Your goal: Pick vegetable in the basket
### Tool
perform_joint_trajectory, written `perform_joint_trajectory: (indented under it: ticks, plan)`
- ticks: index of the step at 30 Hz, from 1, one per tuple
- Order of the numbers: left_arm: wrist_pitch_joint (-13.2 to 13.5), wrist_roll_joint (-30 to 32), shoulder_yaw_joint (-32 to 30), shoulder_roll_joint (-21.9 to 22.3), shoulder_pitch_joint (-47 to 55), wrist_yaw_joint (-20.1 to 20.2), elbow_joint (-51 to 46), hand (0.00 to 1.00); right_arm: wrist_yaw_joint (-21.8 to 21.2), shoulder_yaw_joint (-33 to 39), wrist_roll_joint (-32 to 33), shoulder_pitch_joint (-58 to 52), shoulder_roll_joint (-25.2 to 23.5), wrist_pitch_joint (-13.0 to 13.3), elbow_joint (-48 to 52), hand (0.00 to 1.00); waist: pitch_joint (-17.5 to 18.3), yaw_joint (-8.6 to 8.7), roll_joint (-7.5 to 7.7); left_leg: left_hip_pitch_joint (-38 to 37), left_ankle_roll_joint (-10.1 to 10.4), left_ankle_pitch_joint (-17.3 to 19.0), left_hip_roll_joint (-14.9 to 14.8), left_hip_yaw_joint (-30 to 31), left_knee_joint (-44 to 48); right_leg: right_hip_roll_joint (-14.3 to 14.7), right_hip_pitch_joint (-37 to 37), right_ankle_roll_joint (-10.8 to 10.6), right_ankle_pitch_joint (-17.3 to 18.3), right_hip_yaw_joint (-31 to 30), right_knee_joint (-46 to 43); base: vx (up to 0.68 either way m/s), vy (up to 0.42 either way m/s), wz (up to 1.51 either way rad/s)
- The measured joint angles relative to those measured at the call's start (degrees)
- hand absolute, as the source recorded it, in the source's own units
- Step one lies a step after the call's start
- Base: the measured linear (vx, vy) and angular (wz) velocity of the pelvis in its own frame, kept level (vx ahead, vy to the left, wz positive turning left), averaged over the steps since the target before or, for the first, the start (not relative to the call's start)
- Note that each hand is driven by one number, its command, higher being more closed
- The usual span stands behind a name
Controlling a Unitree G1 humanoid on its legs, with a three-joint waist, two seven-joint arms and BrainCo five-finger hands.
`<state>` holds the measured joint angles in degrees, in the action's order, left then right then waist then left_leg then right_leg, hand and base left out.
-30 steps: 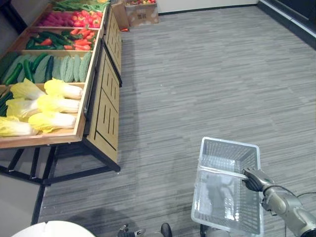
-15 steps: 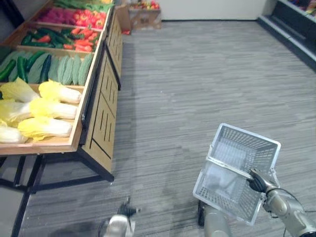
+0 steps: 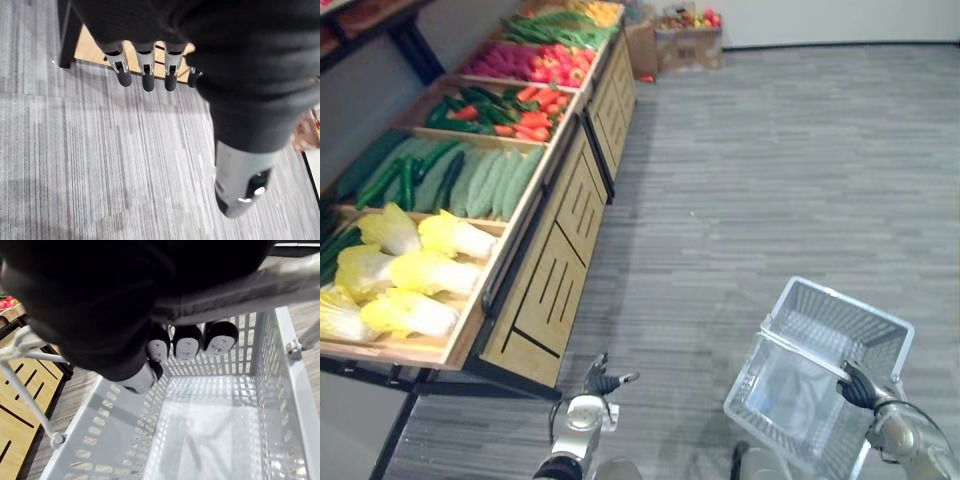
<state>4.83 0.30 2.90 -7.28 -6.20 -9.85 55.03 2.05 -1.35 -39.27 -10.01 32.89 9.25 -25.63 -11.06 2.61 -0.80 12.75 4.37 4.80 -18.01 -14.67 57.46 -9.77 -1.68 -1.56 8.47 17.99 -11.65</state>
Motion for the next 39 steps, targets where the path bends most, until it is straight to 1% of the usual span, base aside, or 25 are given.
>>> perform_joint_trajectory:
  ticks: [2,4,5,6,7,8,9,13,15,16,19,20,21,22,23,25,26,28,30,32,33,34,35,36,39]
  plan:
    - [0.0,0.0,-1.6,-0.1,1.3,0.0,2.0,0.0,0.0,0.1,0.6,-0.6,-0.4,-0.4,-0.1,1.0,0.0,-0.46,-0.06,4.7,-0.7,1.1,0.6,-3.5,-5.6,0.1,-3.2,-0.8,0.0,1.9,3.2,0.28,0.017,0.36]
    - [-0.4,0.9,-2.8,-0.1,3.2,0.0,3.9,0.0,0.0,0.3,0.8,-1.2,-0.9,-0.5,-0.1,1.0,0.0,-1.38,-0.07,6.3,-0.3,1.0,3.2,-6.8,-19.0,0.0,-5.7,-1.5,-0.4,3.5,6.0,0.34,0.108,0.31]
    - [-0.6,1.3,-3.5,-0.1,5.2,0.2,5.5,0.0,0.0,0.6,0.9,-1.5,-1.0,-0.5,-0.1,1.0,0.1,-1.39,-0.38,6.0,0.0,-1.2,6.4,-7.1,-32.5,0.0,-7.5,-1.9,-0.4,4.7,7.6,0.45,0.216,0.3]
    - [-0.7,2.9,-5.2,-0.3,6.8,0.4,6.0,0.0,0.0,1.0,0.9,-1.6,-1.1,-0.4,-0.1,1.0,0.3,-1.71,-0.81,4.9,0.2,-5.6,9.0,-6.4,-45.5,0.0,-8.9,-4.5,0.4,5.3,8.7,0.49,0.276,0.22]
    - [-0.9,3.6,-5.7,-0.3,8.0,0.5,6.6,0.0,0.0,1.1,1.0,-1.5,-0.9,-0.4,0.0,1.0,0.6,-2.14,-1.8,4.5,0.1,-6.8,9.2,-5.9,-50.5,0.7,-9.4,-5.7,1.2,5.1,8.9,0.42,0.252,0.09]
    - [-1.2,4.9,-6.5,-0.3,9.5,1.2,7.4,0.0,0.1,1.1,1.1,-1.0,-1.5,-0.5,-0.4,1.0,0.7,-2.92,-2.85,4.4,-4.5,-12.2,9.4,-5.0,-50.7,1.3,-10.8,-6.4,2.2,4.6,9.1,0.48,0.274,0.21]
    - [-1.2,5.8,-8.0,-0.4,9.9,1.3,7.5,0.0,0.1,0.4,1.0,-0.3,-2.4,0.0,-0.4,1.0,0.7,-3.3,-0.83,6.5,-5.8,-8.3,11.2,-5.1,-46.6,-0.2,-11.0,-5.8,2.2,3.3,9.8,0.38,0.205,0.28]
    - [-1.5,7.8,-12.3,-0.2,11.1,2.2,9.2,0.0,0.0,-2.4,1.0,2.8,-2.5,0.8,-0.8,1.0,0.5,-5.11,0.36,7.8,-8.4,-2.1,11.7,-5.3,-37.5,-2.0,-13.1,-7.8,-2.1,0.2,9.6,0.36,0.171,0.12]
    - [-1.8,7.8,-12.3,-0.2,12.6,2.5,10.4,0.0,0.0,-4.1,1.0,4.0,-3.2,2.0,-0.8,1.0,0.6,-5.17,1.15,4.7,-7.9,-0.1,13.0,-5.5,-39.4,-4.2,-10.3,-7.9,-2.3,-2.1,0.3,0.32,0.175,0.02]
    - [-1.9,7.8,-12.0,-0.4,13.5,2.6,10.5,0.0,0.0,-4.2,1.0,4.1,-4.9,2.3,-1.1,1.0,0.9,-5.17,2.29,2.0,-7.5,0.2,14.4,-5.8,-42.4,-6.6,-5.4,-9.5,-3.2,-4.3,-11.1,0.29,0.158,-0.03]
    - [-2.9,7.6,-8.1,-2.7,14.5,2.7,9.2,0.0,0.8,-6.1,1.0,6.6,-7.4,2.5,-1.8,1.0,1.5,-4.76,4.98,-5.6,-7.7,0.5,16.0,-6.5,-49.4,-9.0,7.5,-14.6,-16.9,-12.2,-36.6,0.32,0.121,-0.07]
    - [-3.0,7.6,-6.4,-3.9,14.3,2.7,8.2,0.0,0.9,-6.4,1.0,6.6,-7.9,2.6,-2.0,1.0,1.5,-4.63,5.14,-7.6,-7.4,0.9,16.3,-5.9,-50.4,-9.4,10.7,-13.8,-16.4,-12.3,-43.4,0.41,0.088,0.28]
    - [-3.0,7.2,-4.5,-4.6,13.5,2.6,6.9,0.0,1.0,-6.6,0.9,6.4,-8.5,2.5,-2.3,1.0,1.6,-4.25,5.4,-10.5,-7.1,1.3,16.4,-5.0,-51.5,-9.3,13.6,-10.3,-14.3,-11.2,-49.6,0.34,0.045,0.3]
    - [-3.0,7.1,-3.9,-4.7,12.8,2.4,6.3,0.0,1.0,-6.7,0.8,6.1,-8.7,2.3,-2.3,1.0,1.6,-4.14,5.37,-12.0,-7.1,1.5,16.4,-4.6,-51.9,-9.4,14.5,-8.5,-12.5,-10.2,-51.0,0.43,-0.007,0.51]
    - [-2.8,6.6,-2.6,-4.7,10.8,2.1,4.2,0.0,1.0,-7.1,0.8,5.2,-9.0,1.9,-2.3,1.0,1.6,-3.83,5.09,-14.7,-7.3,1.7,16.4,-2.8,-52.5,-9.6,16.1,-7.4,-7.3,-6.5,-49.6,0.38,-0.042,0.58]
    - [-2.4,5.2,-2.0,-4.5,9.0,1.6,0.9,0.0,1.0,-7.2,0.8,4.7,-9.6,1.5,-2.8,1.0,1.7,-2.4,5.09,-16.3,-7.3,1.7,16.4,-0.3,-52.9,-10.1,16.6,-5.9,-2.8,-2.0,-42.1,0.33,-0.081,0.81]
    - [-2.2,4.3,-1.6,-4.0,7.1,1.1,-1.5,0.0,1.0,-7.3,0.9,5.0,-9.8,1.3,-3.6,1.0,1.6,-1.48,5.05,-16.7,-7.3,1.7,16.2,0.8,-53.0,-10.2,17.0,-4.9,-2.2,0.6,-32.9,0.32,-0.154,0.83]
    - [-1.0,4.3,-0.8,-3.7,4.9,0.9,-4.0,0.0,1.0,-7.2,0.8,5.8,-9.6,0.9,-4.8,1.0,1.6,-1.48,4.51,-17.2,-6.3,2.2,15.1,2.2,-53.0,-9.1,17.4,-5.1,-2.9,1.4,-16.8,0.31,-0.22,0.54]
    - [-0.1,4.3,0.2,-3.7,2.9,0.1,-4.8,0.0,1.0,-6.3,0.8,5.6,-9.5,0.7,-5.0,1.0,1.5,-1.94,3.84,-17.9,-2.7,4.3,13.1,5.1,-52.7,-7.4,17.2,-5.7,-7.3,-4.5,1.1,0.36,-0.355,0.46]
    - [0.0,4.4,0.2,-3.8,2.6,-0.1,-4.6,0.0,1.1,-5.3,0.6,4.7,-9.5,0.7,-5.0,1.0,1.7,-2.3,4.5,-17.9,0.7,6.5,11.9,8.9,-51.3,-7.5,16.4,-6.7,-8.2,-11.1,6.2,0.39,-0.559,0.85]
    - [0.1,4.4,0.2,-4.2,2.7,-0.1,-3.9,0.0,1.1,-4.9,0.4,3.6,-9.5,0.6,-5.1,1.0,1.4,-2.58,4.75,-18.1,3.1,8.1,10.6,11.8,-50.4,-7.3,14.9,-9.6,-10.4,-13.3,6.1,0.29,-0.57,1.08]
    - [0.0,4.4,0.2,-3.9,2.5,-0.1,-2.7,0.0,1.0,-4.4,0.3,3.4,-9.3,0.3,-5.3,1.0,1.1,-2.58,3.73,-18.2,4.0,8.7,9.3,13.1,-50.0,-6.1,14.3,-10.6,-12.1,-13.1,4.1,0.26,-0.562,1.2]
    - [0.0,4.4,0.5,-2.2,3.1,0.0,-0.3,0.0,0.8,-3.4,-0.3,3.0,-8.4,-0.4,-5.6,1.0,1.0,-2.29,1.26,-18.1,4.3,8.1,6.6,14.9,-49.9,-4.4,14.7,-9.4,-9.6,-10.1,-1.2,0.25,-0.479,1.09]
    - [0.1,4.4,0.1,-1.1,4.8,0.0,1.0,0.0,0.4,-3.2,-0.2,3.5,-7.9,-1.5,-6.3,1.0,1.5,-2.61,0.37,-17.9,5.6,4.4,5.3,15.5,-50.2,-4.4,15.7,-7.8,-5.9,-7.9,-7.0,0.26,-0.463,1.05]
    - [0.0,4.3,-5.0,0.4,8.5,-0.2,3.6,0.0,0.0,-3.4,-0.2,4.0,-6.7,-1.6,-6.7,1.0,2.3,-2.85,-0.11,-15.6,6.2,-2.2,3.4,17.6,-51.2,-4.9,15.2,-5.2,-1.7,-2.0,-12.3,0.22,-0.4,1.04]
